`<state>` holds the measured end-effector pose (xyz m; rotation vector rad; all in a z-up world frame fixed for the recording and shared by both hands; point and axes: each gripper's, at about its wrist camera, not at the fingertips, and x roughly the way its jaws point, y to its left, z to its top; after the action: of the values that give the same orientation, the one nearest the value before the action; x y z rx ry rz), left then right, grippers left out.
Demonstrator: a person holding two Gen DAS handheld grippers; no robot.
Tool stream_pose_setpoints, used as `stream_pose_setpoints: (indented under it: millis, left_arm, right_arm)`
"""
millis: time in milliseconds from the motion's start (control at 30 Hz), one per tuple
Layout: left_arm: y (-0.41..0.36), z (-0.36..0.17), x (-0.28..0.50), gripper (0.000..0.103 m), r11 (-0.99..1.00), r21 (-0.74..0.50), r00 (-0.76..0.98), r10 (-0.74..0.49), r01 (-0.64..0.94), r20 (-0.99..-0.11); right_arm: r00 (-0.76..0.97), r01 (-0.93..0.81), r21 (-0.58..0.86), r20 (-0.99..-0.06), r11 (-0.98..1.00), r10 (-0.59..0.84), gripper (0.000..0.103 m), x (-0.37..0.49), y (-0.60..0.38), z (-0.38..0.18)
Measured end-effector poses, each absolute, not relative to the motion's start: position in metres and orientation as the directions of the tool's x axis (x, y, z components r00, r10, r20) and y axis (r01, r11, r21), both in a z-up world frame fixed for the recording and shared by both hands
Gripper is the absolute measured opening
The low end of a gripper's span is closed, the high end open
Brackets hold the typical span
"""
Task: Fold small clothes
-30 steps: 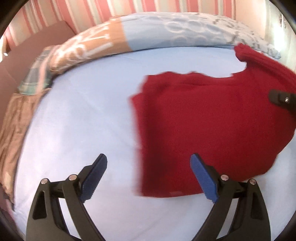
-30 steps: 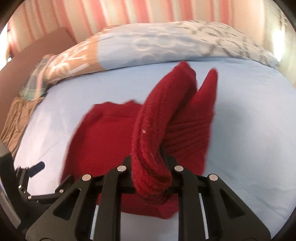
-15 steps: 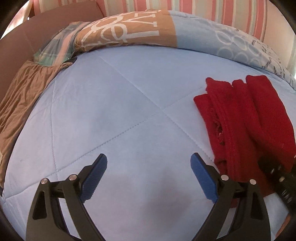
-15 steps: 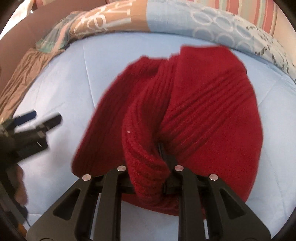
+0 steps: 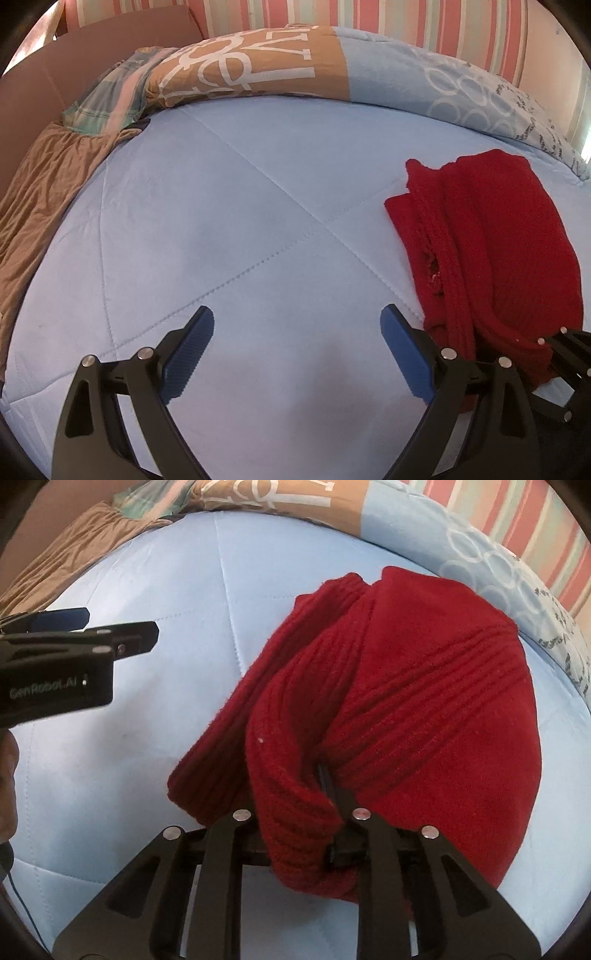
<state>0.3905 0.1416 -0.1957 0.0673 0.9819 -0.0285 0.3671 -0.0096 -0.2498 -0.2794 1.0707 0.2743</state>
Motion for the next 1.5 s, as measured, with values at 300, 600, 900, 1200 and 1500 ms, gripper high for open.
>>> stream_pose_setpoints:
  millis: [300,600,900,1200,1500]
  left_arm:
    - [0.131,-0.185,0.390,0.092,0.998,0.023,0.548,-0.010,0.054,-0.836]
    - [0.058,-0.169,0.381,0.092,0.952,-0.133,0.506,-0.262,0.277,-0.822]
    - [0.005,-0.185,0.374,0.089,0.923,-0.150,0.436,-0.305,0.353,-0.847]
    - [0.004,-0.211,0.386,0.028,0.925,-0.105,0.349,-0.240,0.364,-0.906]
    - [-0.022,-0.212,0.367,0.011,0.894,0.181,0.479,-0.043,0.410,-0.877]
  right_arm:
    - [0.483,-0.386,0.079,-0.831,0.919,0.274,0.066,0.349,-0.038,-0.208]
    - [0.576,-0.201,0.030,-0.805,0.979,0.143,0.069,0.330,-0.125,-0.179]
    - [0.560,0.007,0.006,-0.828,1.000,0.001,0.069,0.327,-0.190,-0.197]
    - [0.546,0.023,0.016,-0.838,1.000,0.001,0.069,0.334,-0.198,-0.203]
    - [0.496,0.087,0.016,-0.868,0.996,-0.030,0.069,0.346,-0.212,-0.217]
